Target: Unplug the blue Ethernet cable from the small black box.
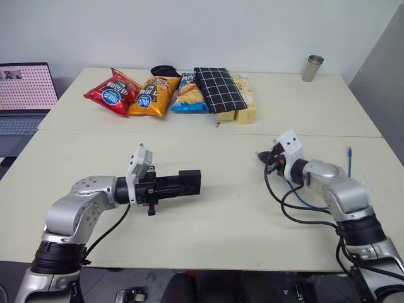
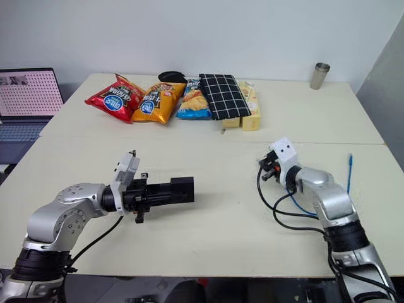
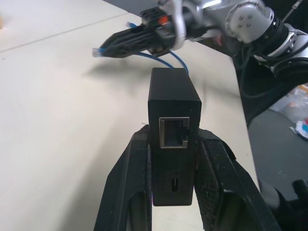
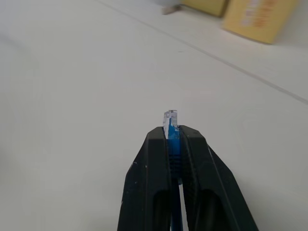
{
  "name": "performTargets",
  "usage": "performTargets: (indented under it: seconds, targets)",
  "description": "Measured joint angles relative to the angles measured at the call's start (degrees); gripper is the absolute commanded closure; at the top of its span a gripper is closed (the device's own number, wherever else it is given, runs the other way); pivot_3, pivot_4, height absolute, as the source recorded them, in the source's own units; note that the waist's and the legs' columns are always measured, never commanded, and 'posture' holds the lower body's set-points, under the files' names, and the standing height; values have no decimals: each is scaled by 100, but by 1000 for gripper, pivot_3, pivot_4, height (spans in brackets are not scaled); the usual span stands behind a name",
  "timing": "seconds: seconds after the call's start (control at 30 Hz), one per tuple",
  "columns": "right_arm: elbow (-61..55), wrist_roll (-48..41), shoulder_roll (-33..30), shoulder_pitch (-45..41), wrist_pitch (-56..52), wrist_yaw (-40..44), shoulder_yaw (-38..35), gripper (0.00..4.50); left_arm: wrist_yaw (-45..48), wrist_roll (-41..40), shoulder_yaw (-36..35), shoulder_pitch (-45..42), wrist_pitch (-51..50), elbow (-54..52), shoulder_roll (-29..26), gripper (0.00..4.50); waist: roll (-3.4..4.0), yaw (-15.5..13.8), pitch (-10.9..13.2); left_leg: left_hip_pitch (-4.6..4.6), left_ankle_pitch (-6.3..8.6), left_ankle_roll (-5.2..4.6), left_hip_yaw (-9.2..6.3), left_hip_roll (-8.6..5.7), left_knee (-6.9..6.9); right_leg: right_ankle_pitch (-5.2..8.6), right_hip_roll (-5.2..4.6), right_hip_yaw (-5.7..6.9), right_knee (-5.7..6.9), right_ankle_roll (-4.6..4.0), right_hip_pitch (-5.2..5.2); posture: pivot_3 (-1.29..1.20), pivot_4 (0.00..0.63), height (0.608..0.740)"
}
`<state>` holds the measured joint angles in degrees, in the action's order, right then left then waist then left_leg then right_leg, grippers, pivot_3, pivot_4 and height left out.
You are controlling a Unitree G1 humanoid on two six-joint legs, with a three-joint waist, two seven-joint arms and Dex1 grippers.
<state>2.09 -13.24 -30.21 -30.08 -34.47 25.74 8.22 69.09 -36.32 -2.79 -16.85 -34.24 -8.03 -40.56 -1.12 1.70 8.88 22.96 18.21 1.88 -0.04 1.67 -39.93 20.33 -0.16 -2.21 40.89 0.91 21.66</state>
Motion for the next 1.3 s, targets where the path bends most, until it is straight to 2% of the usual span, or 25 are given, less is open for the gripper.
performTargets:
  seconds: [0.13, 0.3, 0.4, 0.47, 0.57, 0.67, 0.9, 1.1, 1.13, 1.3]
  targets:
    - [351, 481, 69, -24, 438, -194, 2, 2885, -333, 304, 45, -191, 201, 221, 155, 3701, 0, 12, 0, 1, 0, 0, 8, 2, 1, 0, 1, -5, 5, 0, 6, 0, 150, 740]
    - [244, 535, 62, -27, 538, 128, -11, 1771, -850, 642, 43, -362, 511, 470, 442, 3701, 1, 11, 0, 1, 0, 0, 9, 2, 1, 0, 1, -6, 6, 0, 7, 0, 150, 740]
    - [-133, 331, -111, 34, 483, 606, -54, 955, -1283, 978, 34, -418, 843, 709, 657, 3701, 2, 4, 1, 2, 0, 0, 9, 3, 0, 0, 0, -5, 5, 0, 7, 0, 150, 740]
    - [-781, -221, -259, 183, 243, 1222, -129, 494, -1606, 1235, 32, -504, 1116, 977, 796, 3701, 2, -3, 1, 4, 0, 0, 5, 3, 0, 0, 1, -2, 4, 0, 6, 0, 150, 740]
    - [-1736, -1068, -310, 297, -268, 1845, -203, 494, -1895, 1444, -2, -568, 1480, 1342, 959, 3701, 1, -1, 1, 4, 1, -1, 5, 3, 0, 0, 0, -3, 5, 0, 6, 0, 150, 740]
    - [-2255, -1460, -306, 280, -651, 1930, -239, 494, -2331, 1787, -31, -623, 2144, 1792, 1198, 3701, -3, -5, -1, 3, 1, -1, 0, 3, -2, 0, 0, 2, 6, 0, 4, 0, 150, 740]
    - [-2372, -1433, -85, 17, -889, 1645, -111, 494, -3753, 2623, -241, -1106, 3806, 3494, 1764, 3701, -5, -6, -2, 4, 0, -1, 4, 0, -4, 0, -3, 1, 7, 0, 7, 0, 150, 740]
    - [-2364, -1269, -62, -10, -897, 1542, 53, 494, -4144, 2771, -280, -1274, 4336, 4301, 1965, 3701, -7, -5, -4, 3, 0, 0, 4, 1, -4, 0, -4, 3, 10, 0, 8, 0, 150, 740]
    - [-2364, -1265, -62, -10, -901, 1539, 67, 479, -4141, 2762, -293, -1276, 4384, 4351, 1966, 3000, -7, -5, -4, 2, 0, 0, 4, 1, -4, 0, -4, 3, 11, 0, 8, 0, 150, 740]
    - [-2364, -1255, -50, -9, -931, 1496, 99, 479, -3957, 2633, -379, -1188, 4361, 4424, 1984, 1977, -7, -2, -4, 3, -1, 1, 3, 2, -3, 0, -4, 5, 10, 0, 8, 0, 150, 740]
